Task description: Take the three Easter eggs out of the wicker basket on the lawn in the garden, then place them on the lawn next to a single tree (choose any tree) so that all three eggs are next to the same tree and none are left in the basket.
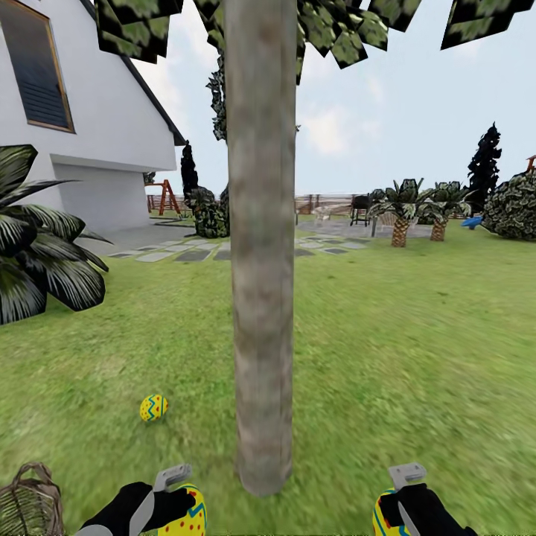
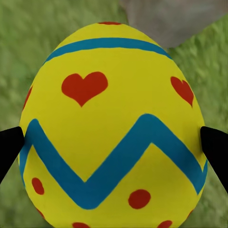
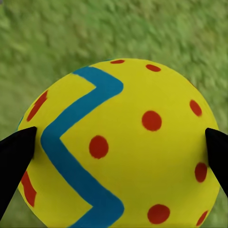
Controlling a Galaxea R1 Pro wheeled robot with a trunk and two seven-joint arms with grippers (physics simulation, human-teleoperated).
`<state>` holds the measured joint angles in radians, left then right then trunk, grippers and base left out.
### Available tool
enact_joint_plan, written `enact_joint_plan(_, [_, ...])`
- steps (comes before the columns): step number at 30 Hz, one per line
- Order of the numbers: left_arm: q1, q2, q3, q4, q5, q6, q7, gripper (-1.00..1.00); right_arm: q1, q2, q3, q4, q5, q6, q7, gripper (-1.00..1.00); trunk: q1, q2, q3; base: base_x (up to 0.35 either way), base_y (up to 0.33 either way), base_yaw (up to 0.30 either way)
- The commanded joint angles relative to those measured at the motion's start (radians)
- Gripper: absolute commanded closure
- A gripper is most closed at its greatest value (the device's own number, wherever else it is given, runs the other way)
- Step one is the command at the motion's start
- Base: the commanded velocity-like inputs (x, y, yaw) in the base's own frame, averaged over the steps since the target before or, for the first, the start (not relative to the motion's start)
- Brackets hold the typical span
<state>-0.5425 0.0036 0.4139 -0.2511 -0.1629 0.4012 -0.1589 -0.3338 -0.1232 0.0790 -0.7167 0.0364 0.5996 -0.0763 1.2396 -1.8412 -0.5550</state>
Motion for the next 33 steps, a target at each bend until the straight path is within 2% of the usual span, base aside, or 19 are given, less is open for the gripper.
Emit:
enact_joint_plan(1, [-0.001, -0.001, 0.008, -0.002, -0.01, 0.005, -0.007, 1.0, -0.001, -0.001, 0.004, -0.001, 0.004, 0.006, -0.003, 1.0, 0.004, -0.008, -0.004, 0.0, 0.0, 0.0])
enact_joint_plan(33, [-0.001, -0.002, 0.007, -0.002, -0.01, 0.002, -0.007, 1.0, -0.001, 0.0, 0.006, -0.001, 0.005, 0.006, -0.003, 1.0, 0.127, -0.232, -0.105, 0.0, 0.0, 0.0])
